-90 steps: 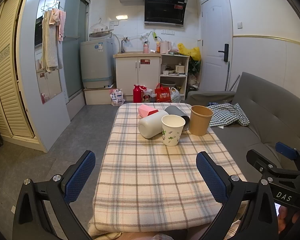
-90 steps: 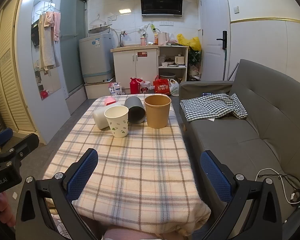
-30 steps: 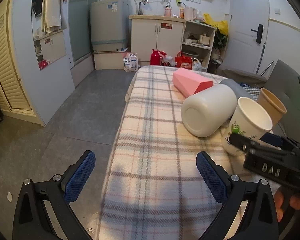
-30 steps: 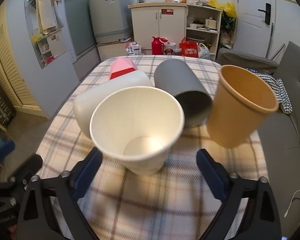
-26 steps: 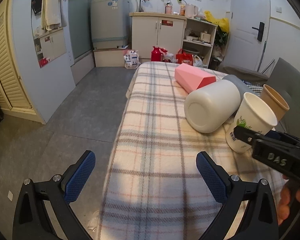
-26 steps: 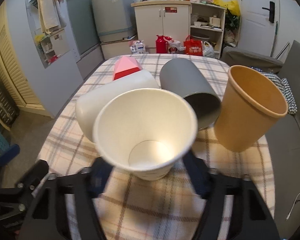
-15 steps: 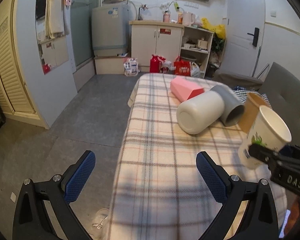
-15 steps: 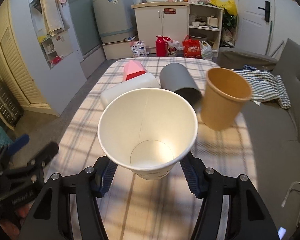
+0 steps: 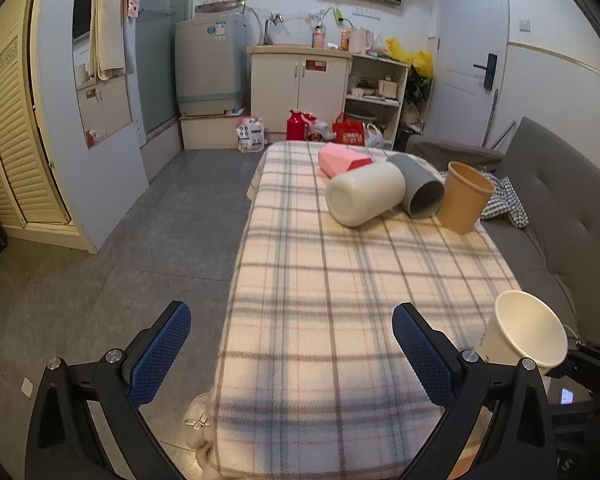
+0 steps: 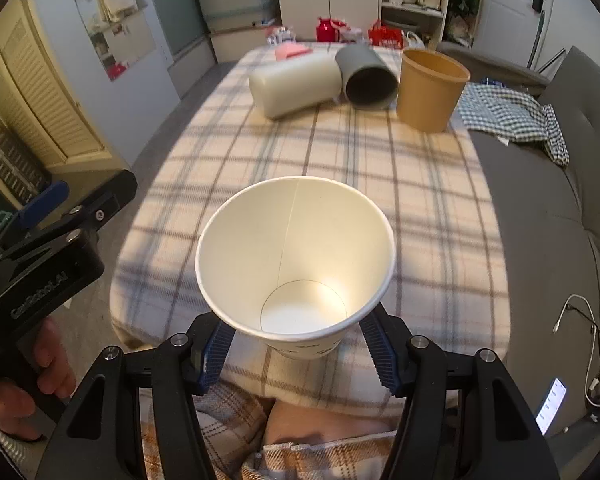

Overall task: Flip cup upside down
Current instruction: 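Carry the cup in the right tool toward the left tool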

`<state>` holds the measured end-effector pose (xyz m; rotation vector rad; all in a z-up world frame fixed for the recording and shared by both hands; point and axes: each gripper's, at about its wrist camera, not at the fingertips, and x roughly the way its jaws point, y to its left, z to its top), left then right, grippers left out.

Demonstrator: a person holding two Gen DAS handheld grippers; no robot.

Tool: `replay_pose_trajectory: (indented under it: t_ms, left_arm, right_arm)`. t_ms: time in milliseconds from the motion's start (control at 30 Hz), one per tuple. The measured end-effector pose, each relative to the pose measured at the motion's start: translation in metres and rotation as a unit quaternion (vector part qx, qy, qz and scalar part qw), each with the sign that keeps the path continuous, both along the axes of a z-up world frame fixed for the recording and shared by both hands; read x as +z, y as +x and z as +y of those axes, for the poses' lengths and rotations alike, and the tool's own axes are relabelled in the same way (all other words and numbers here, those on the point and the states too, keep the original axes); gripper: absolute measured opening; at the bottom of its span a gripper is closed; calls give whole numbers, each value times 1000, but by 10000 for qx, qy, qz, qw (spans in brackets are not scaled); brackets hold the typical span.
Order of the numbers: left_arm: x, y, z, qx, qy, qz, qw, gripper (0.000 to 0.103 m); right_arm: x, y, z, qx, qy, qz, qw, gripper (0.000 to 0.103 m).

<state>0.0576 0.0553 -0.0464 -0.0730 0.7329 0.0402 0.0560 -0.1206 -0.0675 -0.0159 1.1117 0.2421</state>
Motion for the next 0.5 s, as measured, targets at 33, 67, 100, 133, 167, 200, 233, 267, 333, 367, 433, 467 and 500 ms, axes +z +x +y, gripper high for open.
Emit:
replay_pose_trajectory:
  t_ms: [33, 67, 100, 133, 167, 200, 233, 267, 333, 367, 433, 467, 500]
  left_arm:
    - [-2, 1, 0, 12, 6, 34, 10000, 103]
    - [-5, 3, 2, 20, 0, 63, 10000, 103]
    - [-7, 4, 3, 28, -11, 80, 10000, 103]
    - [-9, 3, 3, 44, -9, 92, 9999, 103]
    - [-13, 5, 5, 62, 2, 118, 9999, 103]
    - [-15, 7, 6, 70, 12, 146, 9999, 103]
    - [-18, 9, 7, 83, 23, 179, 9998, 103]
    - [-21, 11, 9, 103, 35, 212, 9997, 103]
    - [-29, 15, 12, 149, 27, 287, 9995, 103]
    - [-32, 18, 13, 175, 15, 334, 9993, 103]
    - [-38, 22, 16, 220, -14, 424, 9989, 103]
    - [-41, 24, 16, 241, -24, 459, 9987, 103]
    - [-43, 26, 17, 257, -28, 482, 9985, 103]
  right_arm:
    - [-3, 3, 0, -23, -3, 70, 10000, 61]
    - [-7, 10, -1, -59, 17, 133, 9999, 61]
    - [-8, 16, 0, -70, 26, 150, 9999, 61]
    - [-10, 21, 1, -90, 16, 158, 9998, 61]
    - [-13, 29, 2, -125, -13, 171, 9998, 61]
    - [-15, 34, 3, -144, 0, 181, 9997, 61]
    - [-17, 40, 3, -163, 30, 195, 9997, 61]
    - [-20, 49, 4, -206, 58, 220, 9995, 61]
    - [-20, 61, 5, -249, 102, 100, 9996, 61]
    - [-21, 68, 6, -246, 102, 114, 9996, 61]
    - [-22, 79, 5, -298, 197, 150, 9992, 61]
    - [-24, 87, 4, -343, 279, 183, 9989, 61]
    - [-26, 91, 3, -367, 293, 195, 9987, 61]
